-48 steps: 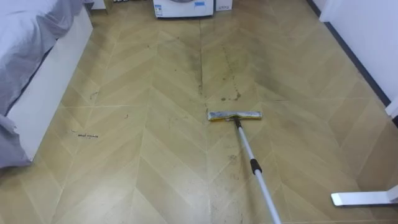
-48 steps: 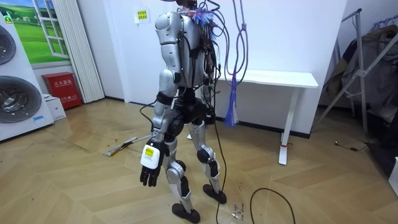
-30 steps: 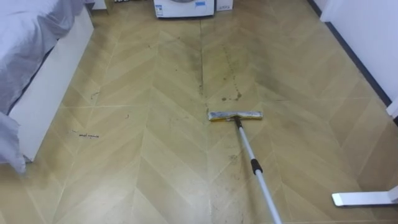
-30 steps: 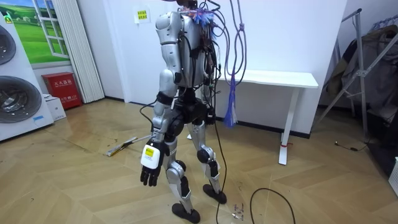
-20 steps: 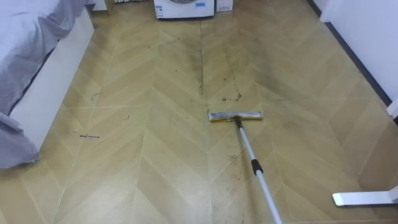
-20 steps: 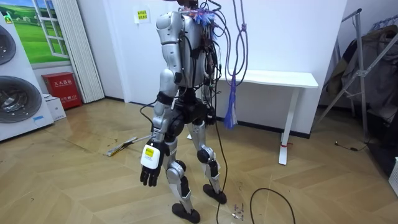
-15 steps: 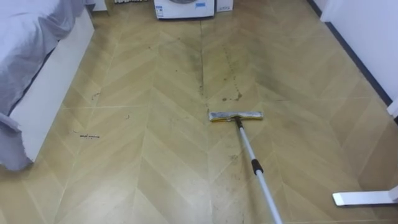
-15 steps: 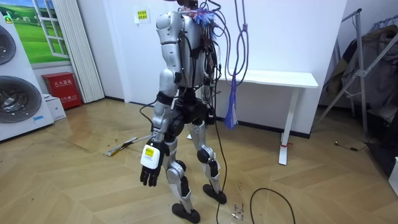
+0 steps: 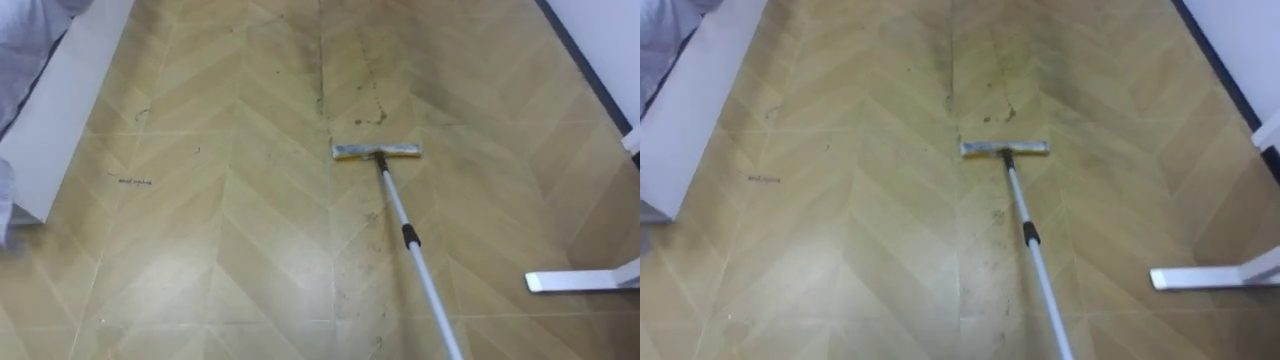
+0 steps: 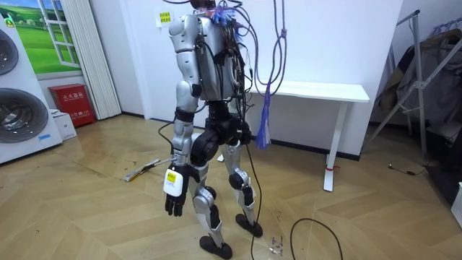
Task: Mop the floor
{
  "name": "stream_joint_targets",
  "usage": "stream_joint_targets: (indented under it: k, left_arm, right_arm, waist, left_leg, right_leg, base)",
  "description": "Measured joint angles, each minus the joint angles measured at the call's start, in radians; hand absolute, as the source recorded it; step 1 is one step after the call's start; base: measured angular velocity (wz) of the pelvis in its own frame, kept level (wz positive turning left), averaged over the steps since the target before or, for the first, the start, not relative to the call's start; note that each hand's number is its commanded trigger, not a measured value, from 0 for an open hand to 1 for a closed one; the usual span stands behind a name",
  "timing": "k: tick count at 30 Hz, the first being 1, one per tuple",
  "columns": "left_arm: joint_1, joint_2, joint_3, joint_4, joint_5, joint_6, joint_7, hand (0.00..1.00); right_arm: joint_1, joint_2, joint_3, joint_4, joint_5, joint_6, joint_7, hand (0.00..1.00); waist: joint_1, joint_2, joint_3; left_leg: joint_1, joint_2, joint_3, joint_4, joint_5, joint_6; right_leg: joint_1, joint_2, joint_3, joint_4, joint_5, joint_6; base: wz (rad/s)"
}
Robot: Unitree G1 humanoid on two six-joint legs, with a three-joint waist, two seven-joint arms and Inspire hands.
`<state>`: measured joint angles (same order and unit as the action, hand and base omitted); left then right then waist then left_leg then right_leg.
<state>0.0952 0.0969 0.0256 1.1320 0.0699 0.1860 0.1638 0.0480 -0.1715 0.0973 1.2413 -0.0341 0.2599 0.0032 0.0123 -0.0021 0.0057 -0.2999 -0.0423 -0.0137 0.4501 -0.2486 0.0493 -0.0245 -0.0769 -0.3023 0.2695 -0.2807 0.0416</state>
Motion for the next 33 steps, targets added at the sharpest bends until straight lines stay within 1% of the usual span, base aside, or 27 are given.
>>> stream_joint_targets:
  k: [4,5,8,9,10,11,12,13,14,16,17,18,19,20,21,22,23,24,25,26,27,28,29,30,31,32,33]
  left_arm:
    - [-0.018,-0.001,-0.011,0.011,-0.003,-0.030,0.003,0.00]
    - [-0.020,-0.003,-0.011,0.013,-0.003,-0.042,0.005,0.00]
    - [-0.029,-0.008,-0.013,0.023,0.000,-0.061,0.027,0.00]
    - [-0.031,-0.004,-0.023,0.030,0.001,-0.060,0.035,0.00]
    - [-0.030,-0.001,-0.032,0.033,0.000,-0.058,0.042,0.00]
    - [-0.030,-0.002,-0.032,0.037,-0.001,-0.051,0.055,0.00]
    - [-0.035,-0.007,-0.039,0.048,-0.007,-0.044,0.068,0.00]
    - [-0.037,-0.010,-0.046,0.054,-0.028,-0.038,0.072,0.00]
    - [-0.039,-0.008,-0.049,0.058,-0.050,-0.030,0.074,0.00]
    - [-0.039,-0.008,-0.051,0.071,-0.102,-0.024,0.080,0.00]
    - [-0.031,-0.004,-0.066,0.071,-0.148,-0.023,0.089,0.00]
    - [-0.009,0.001,-0.081,0.071,-0.196,-0.024,0.095,0.00]
    - [-0.001,0.002,-0.087,0.069,-0.210,-0.024,0.096,0.00]
    - [0.011,0.004,-0.105,0.080,-0.242,-0.024,0.096,0.00]
    - [0.018,0.007,-0.131,0.084,-0.268,-0.027,0.094,0.00]
    - [0.018,0.009,-0.141,0.077,-0.276,-0.032,0.092,0.00]
    - [0.018,0.011,-0.148,0.075,-0.276,-0.049,0.085,0.00]
    - [0.016,0.012,-0.147,0.075,-0.271,-0.057,0.072,0.00]
    - [0.013,0.013,-0.147,0.075,-0.271,-0.061,0.061,0.00]
    - [0.014,0.018,-0.146,0.070,-0.269,-0.065,0.047,0.00]
    - [0.011,0.022,-0.146,0.066,-0.253,-0.065,0.035,0.00]
    - [0.007,0.024,-0.147,0.063,-0.250,-0.065,0.029,0.00]
    - [0.005,0.029,-0.146,0.062,-0.248,-0.061,0.015,0.00]
    - [0.005,0.036,-0.146,0.066,-0.228,-0.050,-0.001,0.00]
    - [0.000,0.040,-0.146,0.067,-0.223,-0.043,-0.006,0.00]
    - [-0.025,0.051,-0.146,0.079,-0.222,-0.034,-0.015,0.00]
    - [-0.047,0.054,-0.142,0.092,-0.225,-0.033,-0.017,0.00]
  right_arm:
    - [-0.023,0.002,0.002,0.020,0.044,-0.025,-0.037,1.00]
    - [-0.030,0.002,0.008,0.032,0.067,-0.035,-0.050,1.00]
    - [-0.030,0.002,0.024,0.039,0.110,-0.059,-0.084,1.00]
    - [-0.030,0.004,0.028,0.041,0.113,-0.064,-0.095,1.00]
    - [-0.030,0.006,0.029,0.044,0.122,-0.067,-0.101,1.00]
    - [-0.030,0.006,0.037,0.048,0.142,-0.076,-0.109,1.00]
    - [-0.031,0.001,0.042,0.057,0.155,-0.090,-0.122,1.00]
    - [-0.031,-0.001,0.043,0.067,0.161,-0.095,-0.127,1.00]
    - [-0.037,0.004,0.040,0.085,0.170,-0.097,-0.136,1.00]
    - [-0.052,0.007,0.037,0.120,0.195,-0.098,-0.133,1.00]
    - [-0.078,0.008,0.033,0.140,0.205,-0.096,-0.131,1.00]
    - [-0.114,0.006,0.027,0.165,0.203,-0.093,-0.127,1.00]
    - [-0.130,0.000,0.029,0.171,0.202,-0.083,-0.120,1.00]
    - [-0.164,-0.013,0.036,0.180,0.205,-0.074,-0.097,1.00]
    - [-0.210,-0.030,0.035,0.181,0.206,-0.073,-0.069,1.00]
    - [-0.239,-0.037,0.035,0.181,0.207,-0.074,-0.056,1.00]
    - [-0.300,-0.048,0.037,0.190,0.218,-0.080,-0.029,1.00]
    - [-0.349,-0.061,0.043,0.205,0.223,-0.089,-0.007,1.00]
    - [-0.362,-0.069,0.050,0.210,0.231,-0.092,-0.002,1.00]
    - [-0.378,-0.083,0.060,0.210,0.245,-0.097,0.007,1.00]
    - [-0.383,-0.101,0.074,0.209,0.270,-0.096,0.018,1.00]
    - [-0.380,-0.111,0.081,0.208,0.284,-0.095,0.022,1.00]
    - [-0.370,-0.129,0.102,0.202,0.311,-0.094,0.025,1.00]
    - [-0.339,-0.143,0.120,0.197,0.333,-0.095,0.029,1.00]
    - [-0.326,-0.147,0.121,0.197,0.339,-0.096,0.031,1.00]
    - [-0.290,-0.155,0.121,0.206,0.341,-0.096,0.031,1.00]
    - [-0.255,-0.170,0.120,0.221,0.335,-0.095,0.031,1.00]
  waist:
    - [0.005,0.008,0.0073]
    - [0.021,0.009,0.0081]
    - [0.030,0.014,0.0113]
    - [0.030,0.018,0.0153]
    - [0.029,0.016,0.0145]
    - [0.039,0.016,0.0155]
    - [0.049,0.020,0.0140]
    - [0.048,0.028,0.0096]
    - [0.058,0.024,0.0101]
    - [0.065,0.024,0.0099]
    - [0.077,0.014,0.0136]
    - [0.087,0.012,0.0128]
    - [0.098,0.012,0.0129]
    - [0.108,0.001,0.0111]
    - [0.112,-0.012,0.0180]
    - [0.117,-0.024,0.0254]
    - [0.131,-0.043,0.0365]
    - [0.145,-0.056,0.0437]
    - [0.153,-0.059,0.0446]
    - [0.160,-0.058,0.0408]
    - [0.160,-0.049,0.0366]
    - [0.162,-0.046,0.0355]
    - [0.163,-0.027,0.0263]
    - [0.163,-0.007,0.0218]
    - [0.161,0.003,0.0196]
    - [0.155,0.011,0.0135]
    - [0.144,0.015,0.0131]
  left_leg:
    - [-0.084,0.000,-0.021,0.027,0.003,0.002]
    - [-0.111,0.001,-0.027,0.036,0.004,0.002]
    - [-0.189,-0.004,-0.056,0.088,0.003,0.003]
    - [-0.221,-0.012,-0.072,0.116,-0.002,0.003]
    - [-0.239,-0.021,-0.085,0.131,-0.004,0.000]
    - [-0.282,-0.040,-0.125,0.177,-0.016,-0.008]
    - [-0.338,-0.051,-0.145,0.252,-0.039,-0.022]
    - [-0.369,-0.059,-0.147,0.294,-0.046,-0.030]
    - [-0.423,-0.067,-0.113,0.371,-0.050,-0.038]
    - [-0.489,-0.068,-0.073,0.490,-0.043,-0.053]
    - [-0.550,-0.050,-0.052,0.605,-0.009,-0.093]
    - [-0.626,-0.032,-0.037,0.786,0.088,-0.097]
    - [-0.663,-0.023,-0.029,0.891,0.145,-0.096]
    - [-0.731,-0.014,-0.001,1.114,0.201,-0.097]
    - [-0.799,-0.008,0.028,1.283,0.201,-0.098]
    - [-0.828,0.001,0.048,1.338,0.194,-0.094]
    - [-0.869,0.011,0.074,1.393,0.179,-0.074]
    - [-0.894,0.023,0.082,1.380,0.161,-0.061]
    - [-0.897,0.033,0.082,1.346,0.153,-0.061]
    - [-0.883,0.047,0.083,1.218,0.135,-0.060]
    - [-0.842,0.048,0.083,1.030,0.121,-0.061]
    - [-0.814,0.050,0.082,0.919,0.112,-0.062]
    - [-0.750,0.057,0.077,0.710,0.103,-0.060]
    - [-0.688,0.069,0.083,0.572,0.089,-0.053]
    - [-0.667,0.068,0.094,0.544,0.034,-0.026]
    - [-0.646,0.053,0.110,0.539,-0.025,0.030]
    - [-0.632,0.017,0.117,0.547,-0.067,0.059]
  right_leg:
    - [-0.092,0.002,-0.001,0.042,-0.001,-0.001]
    - [-0.128,0.001,0.000,0.069,-0.005,-0.007]
    - [-0.246,-0.019,0.006,0.218,-0.039,-0.028]
    - [-0.312,-0.026,0.037,0.299,-0.067,-0.038]
    - [-0.348,-0.022,0.065,0.324,-0.082,-0.044]
    - [-0.435,-0.004,0.107,0.359,-0.101,-0.061]
    - [-0.527,0.008,0.131,0.418,-0.096,-0.075]
    - [-0.553,-0.001,0.127,0.459,-0.112,-0.084]
    - [-0.596,-0.026,0.112,0.547,-0.147,-0.100]
    - [-0.636,-0.042,0.109,0.643,-0.197,-0.116]
    - [-0.651,-0.040,0.106,0.691,-0.229,-0.135]
    - [-0.659,-0.032,0.108,0.744,-0.258,-0.158]
    - [-0.657,-0.024,0.113,0.768,-0.270,-0.167]
    - [-0.658,-0.024,0.122,0.812,-0.291,-0.178]
    - [-0.658,-0.024,0.131,0.832,-0.297,-0.179]
    - [-0.660,-0.023,0.142,0.835,-0.297,-0.179]
    - [-0.661,-0.024,0.170,0.839,-0.297,-0.178]
    - [-0.659,-0.028,0.183,0.841,-0.299,-0.170]
    - [-0.658,-0.026,0.187,0.843,-0.301,-0.167]
    - [-0.656,-0.025,0.188,0.849,-0.312,-0.151]
    - [-0.652,-0.018,0.187,0.855,-0.326,-0.132]
    - [-0.651,-0.018,0.181,0.857,-0.334,-0.127]
    - [-0.647,-0.014,0.171,0.857,-0.351,-0.121]
    - [-0.632,-0.008,0.166,0.852,-0.368,-0.111]
    - [-0.620,-0.013,0.161,0.848,-0.374,-0.105]
    - [-0.602,-0.044,0.156,0.842,-0.378,-0.088]
    - [-0.612,-0.068,0.168,0.903,-0.353,-0.072]
  base:
    - [0.10]
    - [0.04]
    - [0.21]
    - [0.27]
    - [0.13]
    - [0.00]
    - [0.09]
    - [0.13]
    - [0.29]
    - [0.21]
    - [-0.03]
    - [-0.22]
    - [-0.38]
    - [-0.25]
    - [-0.20]
    - [-0.19]
    - [-0.28]
    - [-0.24]
    - [-0.07]
    - [0.14]
    - [0.20]
    - [0.19]
    - [0.04]
    - [0.00]
    - [0.04]
    - [0.21]
    - [0.32]
